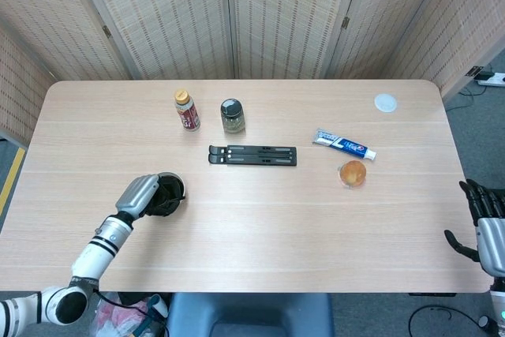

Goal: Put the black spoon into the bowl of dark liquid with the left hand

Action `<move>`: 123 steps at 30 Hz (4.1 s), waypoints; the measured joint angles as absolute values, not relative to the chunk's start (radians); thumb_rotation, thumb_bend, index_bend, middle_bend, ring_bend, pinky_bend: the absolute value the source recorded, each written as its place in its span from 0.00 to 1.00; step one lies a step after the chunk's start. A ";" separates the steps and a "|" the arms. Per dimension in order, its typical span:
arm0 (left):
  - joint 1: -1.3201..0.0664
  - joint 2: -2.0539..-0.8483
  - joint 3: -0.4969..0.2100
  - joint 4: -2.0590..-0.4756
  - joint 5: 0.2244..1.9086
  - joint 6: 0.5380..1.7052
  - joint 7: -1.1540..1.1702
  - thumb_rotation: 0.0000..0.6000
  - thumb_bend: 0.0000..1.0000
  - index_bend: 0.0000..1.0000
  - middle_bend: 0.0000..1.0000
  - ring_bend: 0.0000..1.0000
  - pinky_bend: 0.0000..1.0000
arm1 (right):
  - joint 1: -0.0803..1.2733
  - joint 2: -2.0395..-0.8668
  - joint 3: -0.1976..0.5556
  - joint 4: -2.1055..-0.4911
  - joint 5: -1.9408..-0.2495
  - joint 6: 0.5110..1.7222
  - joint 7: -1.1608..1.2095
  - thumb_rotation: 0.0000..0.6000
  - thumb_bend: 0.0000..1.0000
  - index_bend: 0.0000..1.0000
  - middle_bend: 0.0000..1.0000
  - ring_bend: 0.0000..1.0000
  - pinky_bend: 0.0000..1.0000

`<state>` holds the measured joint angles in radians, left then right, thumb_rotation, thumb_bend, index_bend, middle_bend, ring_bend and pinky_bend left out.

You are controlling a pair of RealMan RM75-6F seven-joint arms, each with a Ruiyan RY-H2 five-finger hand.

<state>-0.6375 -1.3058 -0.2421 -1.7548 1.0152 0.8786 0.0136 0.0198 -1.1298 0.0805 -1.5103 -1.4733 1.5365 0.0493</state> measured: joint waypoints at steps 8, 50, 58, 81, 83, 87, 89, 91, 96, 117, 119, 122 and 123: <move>-0.706 -1.432 -0.259 -1.591 0.957 0.859 0.028 1.00 0.59 0.66 1.00 0.94 1.00 | 0.002 -1.123 0.081 -1.518 -1.469 1.559 0.053 1.00 0.17 0.04 0.07 0.09 0.12; -0.768 -1.603 -0.265 -1.326 0.842 0.813 0.055 1.00 0.59 0.67 1.00 0.94 1.00 | -0.012 -1.134 0.080 -1.499 -1.473 1.565 0.073 1.00 0.17 0.03 0.07 0.09 0.12; -0.770 -1.580 -0.271 -1.327 0.797 0.809 0.080 1.00 0.59 0.67 1.00 0.94 1.00 | -0.009 -1.136 0.081 -1.496 -1.478 1.561 0.076 1.00 0.17 0.03 0.07 0.09 0.12; -0.768 -1.567 -0.241 -1.389 0.808 0.807 0.111 1.00 0.59 0.68 1.00 0.94 1.00 | 0.002 -1.117 0.054 -1.486 -1.504 1.514 0.097 1.00 0.19 0.03 0.07 0.09 0.12; -0.776 -1.573 -0.247 -1.375 0.801 0.805 0.114 1.00 0.59 0.68 1.00 0.94 1.00 | 0.007 -1.114 0.046 -1.484 -1.523 1.509 0.101 1.00 0.20 0.03 0.07 0.09 0.12; -0.793 -1.580 -0.262 -1.340 0.774 0.797 0.121 1.00 0.59 0.68 1.00 0.94 1.00 | 0.023 -1.108 0.026 -1.475 -1.573 1.498 0.110 1.00 0.21 0.03 0.07 0.09 0.11; -0.796 -1.579 -0.266 -1.328 0.761 0.794 0.123 1.00 0.59 0.68 1.00 0.94 1.00 | 0.029 -1.107 0.021 -1.470 -1.590 1.497 0.116 1.00 0.21 0.03 0.07 0.09 0.11; -0.797 -1.574 -0.267 -1.322 0.750 0.791 0.125 1.00 0.59 0.68 1.00 0.94 1.00 | 0.037 -1.108 0.017 -1.464 -1.607 1.497 0.121 1.00 0.21 0.03 0.07 0.09 0.11; -0.778 -1.546 -0.254 -1.345 0.753 0.795 0.123 1.00 0.59 0.68 1.00 0.94 1.00 | 0.048 -1.116 0.017 -1.455 -1.618 1.505 0.129 1.00 0.21 0.03 0.07 0.09 0.11; -0.781 -1.584 -0.247 -1.347 0.786 0.798 0.103 1.00 0.59 0.68 1.00 0.94 1.00 | 0.027 -1.122 0.011 -1.447 -1.594 1.533 0.144 1.00 0.21 0.04 0.07 0.09 0.11; -0.787 -1.591 -0.257 -1.325 0.766 0.797 0.104 1.00 0.59 0.68 1.00 0.94 1.00 | 0.026 -1.123 0.011 -1.445 -1.594 1.535 0.146 1.00 0.21 0.03 0.07 0.09 0.11; -0.790 -1.591 -0.267 -1.306 0.739 0.795 0.106 1.00 0.59 0.68 1.00 0.94 1.00 | 0.026 -1.125 0.011 -1.442 -1.592 1.535 0.148 1.00 0.21 0.03 0.07 0.09 0.11; -0.788 -1.586 -0.268 -1.305 0.734 0.795 0.106 1.00 0.59 0.68 1.00 0.94 1.00 | 0.027 -1.125 0.011 -1.442 -1.592 1.534 0.149 1.00 0.21 0.03 0.07 0.09 0.11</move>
